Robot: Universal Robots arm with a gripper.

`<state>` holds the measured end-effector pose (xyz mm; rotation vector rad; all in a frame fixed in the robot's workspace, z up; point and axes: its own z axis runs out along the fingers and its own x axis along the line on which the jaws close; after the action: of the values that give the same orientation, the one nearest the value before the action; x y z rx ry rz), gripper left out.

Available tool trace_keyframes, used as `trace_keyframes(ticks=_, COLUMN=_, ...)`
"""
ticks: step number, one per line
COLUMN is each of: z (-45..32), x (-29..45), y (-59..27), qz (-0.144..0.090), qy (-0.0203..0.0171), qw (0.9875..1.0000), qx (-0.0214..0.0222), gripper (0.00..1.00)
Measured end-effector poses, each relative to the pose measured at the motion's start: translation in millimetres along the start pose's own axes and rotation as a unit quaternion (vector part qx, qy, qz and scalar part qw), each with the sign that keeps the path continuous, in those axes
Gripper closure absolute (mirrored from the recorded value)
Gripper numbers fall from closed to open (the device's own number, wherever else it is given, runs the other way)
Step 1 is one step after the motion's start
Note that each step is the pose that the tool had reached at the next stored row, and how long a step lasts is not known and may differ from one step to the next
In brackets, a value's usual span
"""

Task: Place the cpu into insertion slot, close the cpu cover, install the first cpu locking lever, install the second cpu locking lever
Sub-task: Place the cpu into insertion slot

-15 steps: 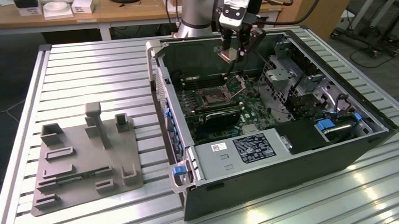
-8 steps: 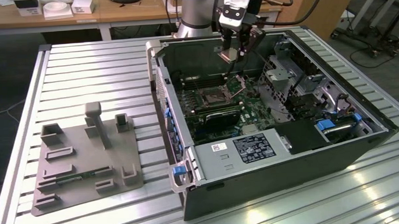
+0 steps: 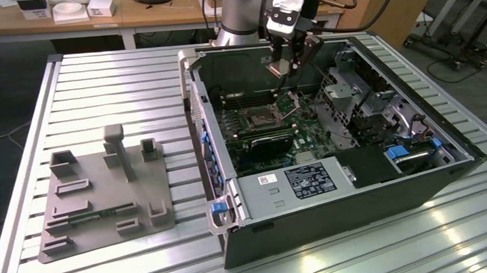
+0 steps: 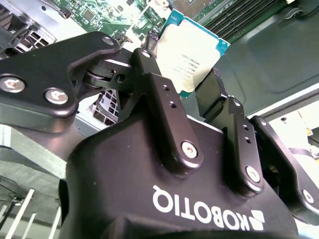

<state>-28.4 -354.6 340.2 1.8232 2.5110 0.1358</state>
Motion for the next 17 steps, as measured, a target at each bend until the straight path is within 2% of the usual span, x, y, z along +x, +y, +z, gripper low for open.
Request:
trace_keyframes(ticks=14, z=0.4, x=0.0, y=-0.1, qz=0.001, qy=-0.0001, qw=1.0000, qx=0.0000, gripper=0.46)
trace_keyframes(ticks=17, z=1.1, x=0.0, y=0.0, qz=0.009, qy=-0.0007, qw=1.0000, qx=-0.0003, gripper=0.46)
